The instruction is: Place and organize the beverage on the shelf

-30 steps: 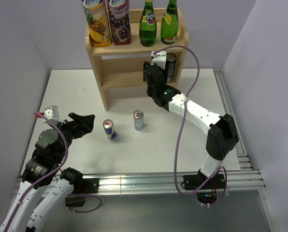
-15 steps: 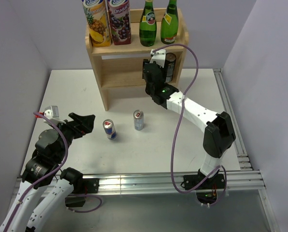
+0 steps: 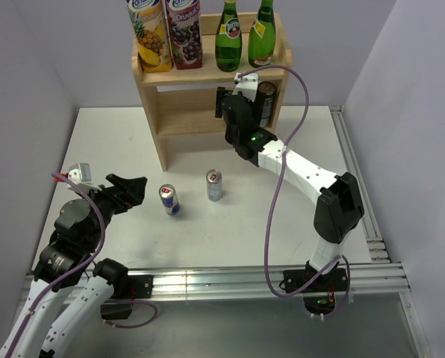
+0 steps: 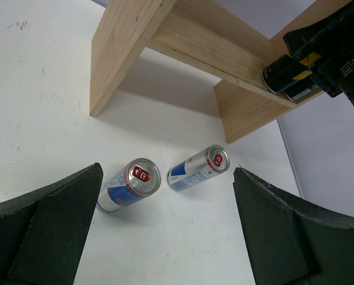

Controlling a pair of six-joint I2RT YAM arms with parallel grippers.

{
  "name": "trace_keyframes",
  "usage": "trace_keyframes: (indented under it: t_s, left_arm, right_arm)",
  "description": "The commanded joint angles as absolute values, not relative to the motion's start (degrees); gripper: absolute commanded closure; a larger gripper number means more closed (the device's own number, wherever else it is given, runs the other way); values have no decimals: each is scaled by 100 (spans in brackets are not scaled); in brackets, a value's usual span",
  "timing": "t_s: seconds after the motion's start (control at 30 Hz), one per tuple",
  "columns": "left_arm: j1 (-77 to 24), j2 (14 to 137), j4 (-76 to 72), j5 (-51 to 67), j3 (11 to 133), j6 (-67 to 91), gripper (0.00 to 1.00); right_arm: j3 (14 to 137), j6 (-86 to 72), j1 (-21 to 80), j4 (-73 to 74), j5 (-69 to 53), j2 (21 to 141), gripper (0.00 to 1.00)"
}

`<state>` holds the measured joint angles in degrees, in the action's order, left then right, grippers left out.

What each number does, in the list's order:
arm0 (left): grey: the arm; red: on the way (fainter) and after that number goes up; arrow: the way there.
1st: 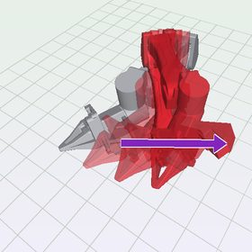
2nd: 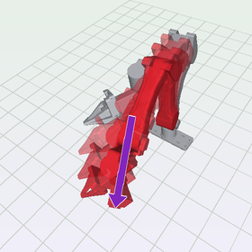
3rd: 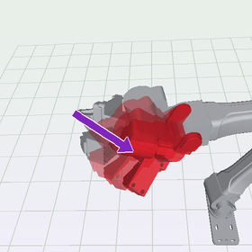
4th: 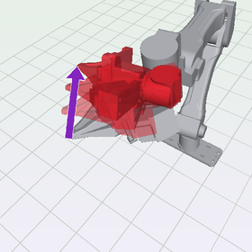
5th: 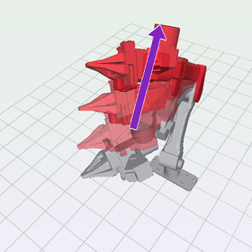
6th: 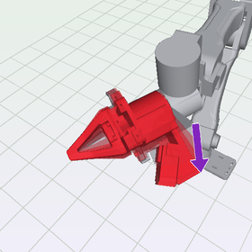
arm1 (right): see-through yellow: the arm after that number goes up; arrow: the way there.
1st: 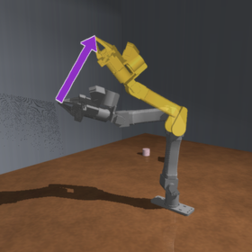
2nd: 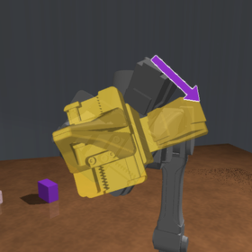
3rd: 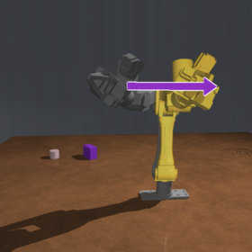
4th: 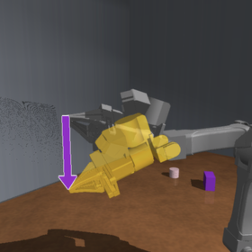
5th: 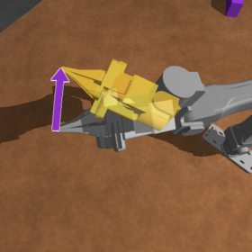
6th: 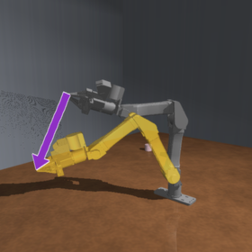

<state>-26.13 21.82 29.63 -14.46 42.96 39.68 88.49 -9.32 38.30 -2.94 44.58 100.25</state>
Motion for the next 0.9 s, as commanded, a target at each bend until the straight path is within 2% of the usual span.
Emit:
trace_keyframes:
  t_s: [0.0,0.87]
  left_arm:
    - [-2637,2109,2804,-1468,4271,3911,1]
    - [-2637,2083,2812,-1494,4263,3929,1]
  right_arm:
    - [9114,-975,3797,-457,4553,9949,7]
    - [8342,-1301,3981,-299,4851,9440,7]
